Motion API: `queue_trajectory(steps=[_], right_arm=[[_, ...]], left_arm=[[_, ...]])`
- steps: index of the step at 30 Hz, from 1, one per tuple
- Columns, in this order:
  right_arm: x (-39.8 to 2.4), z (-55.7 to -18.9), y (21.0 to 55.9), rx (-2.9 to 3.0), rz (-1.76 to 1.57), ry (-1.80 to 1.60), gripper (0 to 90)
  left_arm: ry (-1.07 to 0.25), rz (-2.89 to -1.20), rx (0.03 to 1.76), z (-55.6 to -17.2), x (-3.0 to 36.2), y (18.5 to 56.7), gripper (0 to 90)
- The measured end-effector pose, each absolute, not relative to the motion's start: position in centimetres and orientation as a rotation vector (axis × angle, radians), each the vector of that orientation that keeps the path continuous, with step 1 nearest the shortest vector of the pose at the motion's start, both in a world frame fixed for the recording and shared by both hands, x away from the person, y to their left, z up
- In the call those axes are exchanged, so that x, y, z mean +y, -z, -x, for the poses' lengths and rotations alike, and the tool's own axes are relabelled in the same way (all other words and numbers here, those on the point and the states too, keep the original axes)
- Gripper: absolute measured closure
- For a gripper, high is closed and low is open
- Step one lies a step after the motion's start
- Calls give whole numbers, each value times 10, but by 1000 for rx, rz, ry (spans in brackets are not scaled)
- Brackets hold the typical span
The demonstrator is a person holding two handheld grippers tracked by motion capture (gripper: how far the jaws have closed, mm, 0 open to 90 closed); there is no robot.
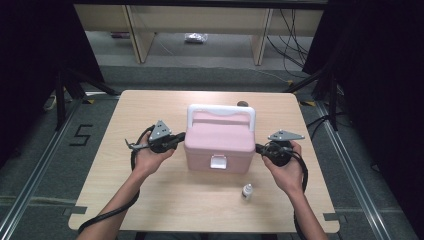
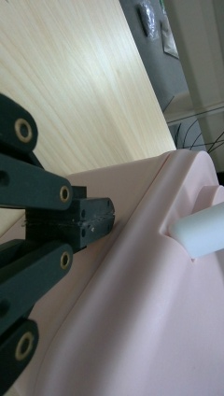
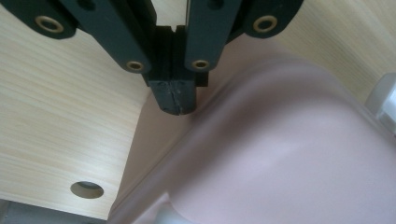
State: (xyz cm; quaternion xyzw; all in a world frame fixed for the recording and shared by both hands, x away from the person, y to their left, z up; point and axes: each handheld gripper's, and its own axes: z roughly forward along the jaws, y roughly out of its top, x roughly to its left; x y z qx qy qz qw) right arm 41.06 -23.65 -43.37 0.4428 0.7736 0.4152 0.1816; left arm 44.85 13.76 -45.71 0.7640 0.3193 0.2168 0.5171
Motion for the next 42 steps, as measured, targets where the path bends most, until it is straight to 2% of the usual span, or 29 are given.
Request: queue_trajectory(steps=[42], right_arm=[[-284,-423,431,2092,-1315,-1110,900]], left_arm=[[-497,-1896,699,-455,84,456,900]])
